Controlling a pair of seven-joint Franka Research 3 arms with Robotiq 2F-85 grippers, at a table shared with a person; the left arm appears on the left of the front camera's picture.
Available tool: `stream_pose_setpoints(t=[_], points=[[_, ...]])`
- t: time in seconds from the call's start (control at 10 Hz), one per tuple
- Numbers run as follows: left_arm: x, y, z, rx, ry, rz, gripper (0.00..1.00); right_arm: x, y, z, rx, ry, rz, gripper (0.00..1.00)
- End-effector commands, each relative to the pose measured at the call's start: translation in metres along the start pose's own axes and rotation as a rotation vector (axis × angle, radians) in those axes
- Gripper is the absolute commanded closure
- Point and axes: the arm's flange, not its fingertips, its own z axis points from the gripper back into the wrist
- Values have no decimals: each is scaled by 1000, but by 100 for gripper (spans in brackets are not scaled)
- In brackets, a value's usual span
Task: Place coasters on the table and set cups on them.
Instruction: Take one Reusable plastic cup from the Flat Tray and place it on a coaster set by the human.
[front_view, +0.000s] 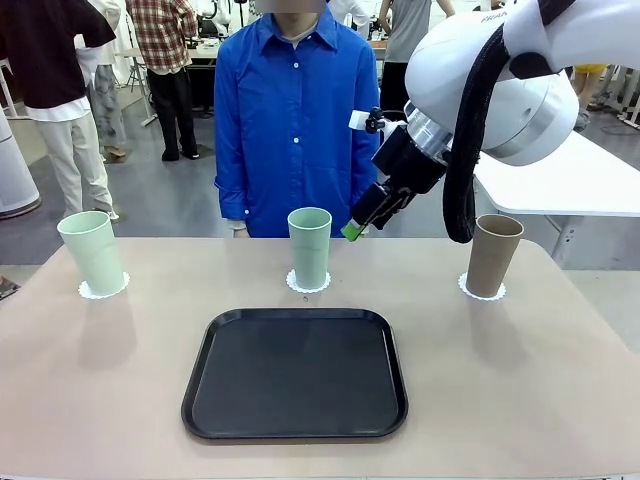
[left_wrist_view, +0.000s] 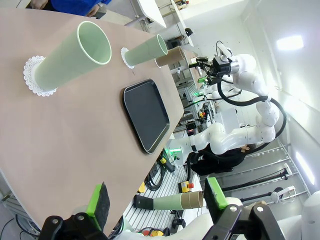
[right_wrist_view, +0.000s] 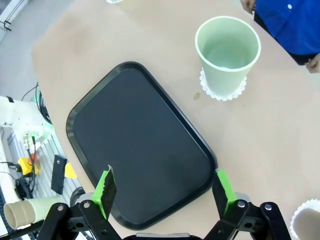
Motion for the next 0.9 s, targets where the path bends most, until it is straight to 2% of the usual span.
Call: stream_pose_setpoints(t=[0.0, 0.8], points=[[0, -2, 1, 6, -1, 3, 0, -4, 0, -2, 8, -27, 13, 0], [0, -2, 1, 6, -1, 3, 0, -4, 0, -2, 8, -27, 13, 0]])
